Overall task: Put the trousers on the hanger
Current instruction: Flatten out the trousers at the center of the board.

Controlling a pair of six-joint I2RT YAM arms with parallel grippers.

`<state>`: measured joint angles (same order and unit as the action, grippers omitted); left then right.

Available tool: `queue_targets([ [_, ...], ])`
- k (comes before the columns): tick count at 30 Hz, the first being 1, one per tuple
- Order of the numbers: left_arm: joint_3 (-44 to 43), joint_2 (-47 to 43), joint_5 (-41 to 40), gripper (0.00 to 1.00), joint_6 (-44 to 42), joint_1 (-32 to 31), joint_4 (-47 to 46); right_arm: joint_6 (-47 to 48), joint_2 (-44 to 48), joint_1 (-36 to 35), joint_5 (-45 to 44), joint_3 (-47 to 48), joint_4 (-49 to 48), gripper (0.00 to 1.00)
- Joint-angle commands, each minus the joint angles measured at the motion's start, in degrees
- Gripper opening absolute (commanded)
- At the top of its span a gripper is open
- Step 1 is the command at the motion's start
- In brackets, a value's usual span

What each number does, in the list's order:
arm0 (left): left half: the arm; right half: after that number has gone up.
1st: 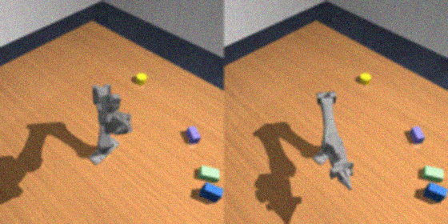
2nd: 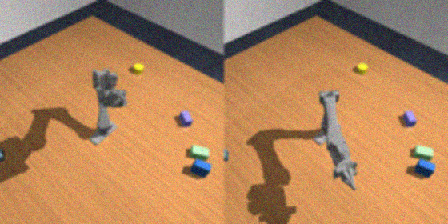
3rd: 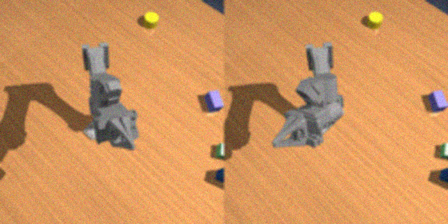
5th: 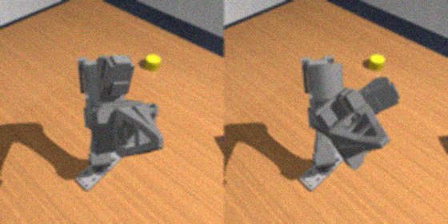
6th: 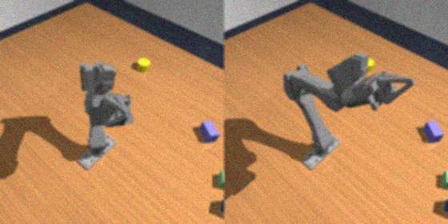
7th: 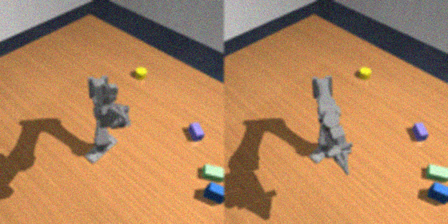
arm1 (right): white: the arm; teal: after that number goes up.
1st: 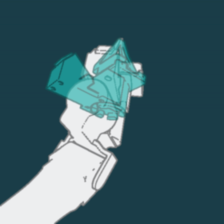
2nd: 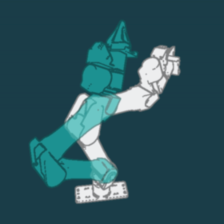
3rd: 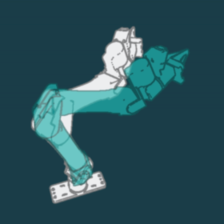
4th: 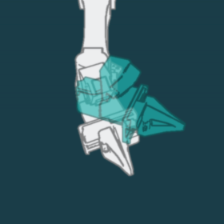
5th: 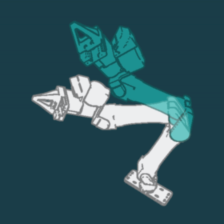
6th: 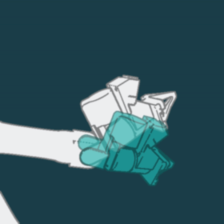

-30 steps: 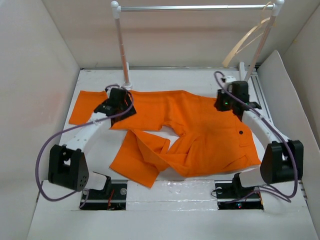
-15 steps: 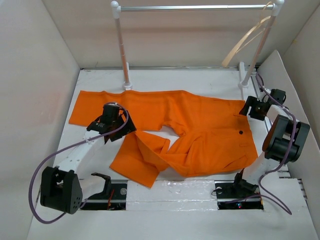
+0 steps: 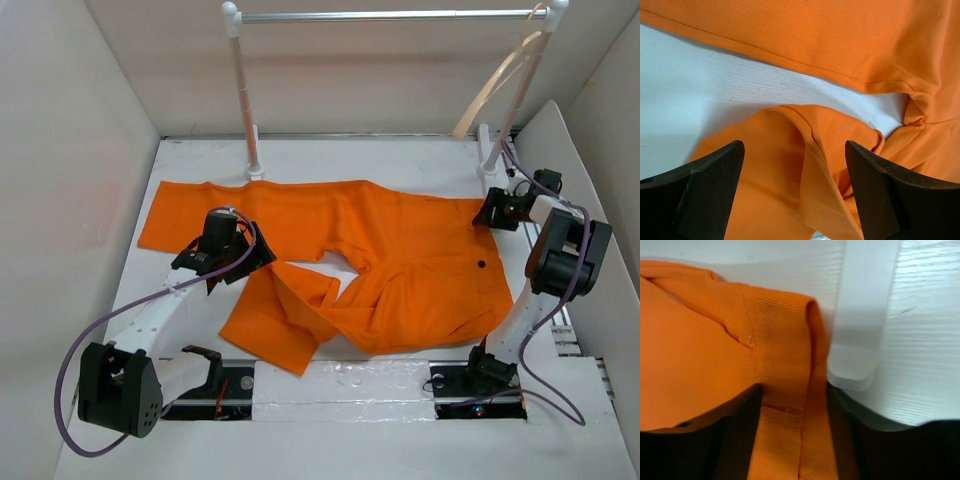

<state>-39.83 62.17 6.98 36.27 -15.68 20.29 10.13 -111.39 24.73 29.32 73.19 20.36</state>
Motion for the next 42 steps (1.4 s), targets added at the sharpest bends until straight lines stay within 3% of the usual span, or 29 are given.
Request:
queue_targets([
  [1,-1.2,-0.7,-1.4,0.77,0.0,-0.1,-0.2,0.3,-0.4,-2.2,2.0,1.3,1.5,0.59],
  [2,-1.0,-1.0,-1.8,0.77,0.1,-0.1,0.0,0.0,-0.1,-2.2,2.7,0.7,0.7,0.51],
  [3,-0.9,-1.3,-2.3,0.77,0.4,-0.1,0.1,-0.5,0.3,-2.2,3.5,0.2,-0.3,0.34],
  [5,-0.5,-1.5,-3.0,0.77,0.7,-0.1,0.7,-1.9,1.4,-2.2,4.2,-2.3,-2.1,0.22],
  [7,-0.1,-1.9,-3.4,0.77,0.9,-0.1,0.5,-3.3,2.9,-2.2,4.8,-4.6,-4.4,0.01],
  [16,0.2,-1.8,-4.7,0.77,0.8,-0.1,1.4,-7.9,14.1,3.0,-1.0,-6.8,-7.7,0.0],
  [23,-0.8,-0.3,-4.9,0.77,-0.1,-0.1,3.3,-7.2,9.4,5.6,-12.9,5.2,1.5,0.0],
  [24,-0.9,-0.4,-5.0,0.78,-0.3,-0.1,3.8,-7.8,9.1,5.6,-14.7,6.7,1.7,0.09],
  [26,-1.4,-0.3,-4.6,0.78,-0.5,-0.1,4.4,-8.3,9.0,5.6,-16.0,8.2,1.8,0.42],
  [27,-1.7,0.0,-4.4,0.78,-0.6,-0.1,5.4,-7.9,8.9,5.1,-15.6,9.2,3.4,0.63],
  [28,-2.0,0.1,-4.3,0.78,-0.5,-0.1,5.8,-7.6,8.7,4.4,-15.5,11.8,5.5,0.67],
  [30,-2.4,0.8,-3.9,0.79,-0.5,-0.1,6.4,-8.2,10.6,1.3,-13.3,11.5,6.7,0.67],
  [31,-2.3,1.0,-3.6,0.79,-0.1,-0.1,6.5,-8.6,12.7,-0.2,-12.7,7.1,5.1,0.66],
  [33,-1.1,1.8,0.5,0.78,2.0,-0.1,6.2,-10.0,26.4,-9.2,-13.1,-4.1,-2.3,0.64],
  [35,-0.3,0.7,0.7,0.76,3.1,-0.1,6.2,-10.0,29.0,-10.8,-12.3,-9.0,-3.6,0.64],
  [36,0.3,-0.5,0.0,0.69,3.9,-0.7,7.6,-10.0,33.3,-12.3,-11.2,-10.9,-4.5,0.64],
  [39,1.8,-6.5,-2.9,0.68,9.3,-2.3,9.3,-9.2,39.8,-18.6,-10.1,-14.8,-3.1,0.63],
  [42,6.0,-6.9,1.2,0.68,12.3,-2.3,9.7,-7.2,44.9,-26.0,-11.1,-16.1,-2.1,0.63],
])
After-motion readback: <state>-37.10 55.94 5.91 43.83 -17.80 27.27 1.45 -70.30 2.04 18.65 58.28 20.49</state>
